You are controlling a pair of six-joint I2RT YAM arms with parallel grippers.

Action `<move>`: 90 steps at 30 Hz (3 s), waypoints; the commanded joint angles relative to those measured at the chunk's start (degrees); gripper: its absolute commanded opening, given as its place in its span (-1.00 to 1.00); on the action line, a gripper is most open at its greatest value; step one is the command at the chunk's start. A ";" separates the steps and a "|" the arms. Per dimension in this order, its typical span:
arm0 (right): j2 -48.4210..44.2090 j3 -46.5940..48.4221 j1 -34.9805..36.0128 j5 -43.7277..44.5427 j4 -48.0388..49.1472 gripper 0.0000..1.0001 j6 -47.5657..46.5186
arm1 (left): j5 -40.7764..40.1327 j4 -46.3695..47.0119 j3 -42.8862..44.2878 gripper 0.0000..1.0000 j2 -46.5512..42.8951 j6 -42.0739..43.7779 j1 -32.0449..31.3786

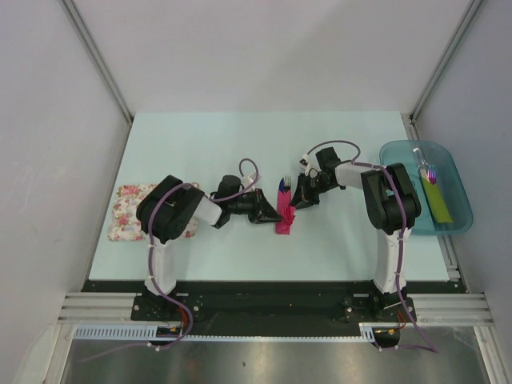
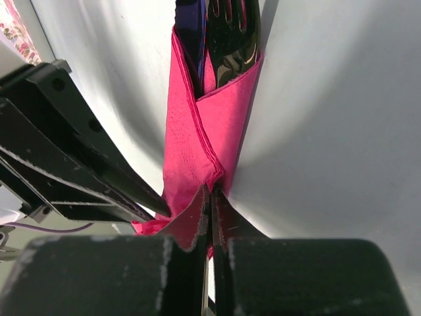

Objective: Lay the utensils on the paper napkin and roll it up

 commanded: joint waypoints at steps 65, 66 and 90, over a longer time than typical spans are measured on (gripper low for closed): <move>3.65 2.94 0.52 7.84 -7.31 -1.00 -11.30 | 5.86 5.11 -1.24 -0.24 -6.73 3.69 -4.54; 3.65 2.86 0.43 7.84 -7.23 -1.00 -11.38 | 5.77 4.67 -0.98 -0.24 -6.21 3.69 -4.63; -2.23 6.54 -0.97 5.20 -8.72 -0.41 -9.10 | -1.17 -22.57 5.88 -0.69 3.37 20.83 -4.98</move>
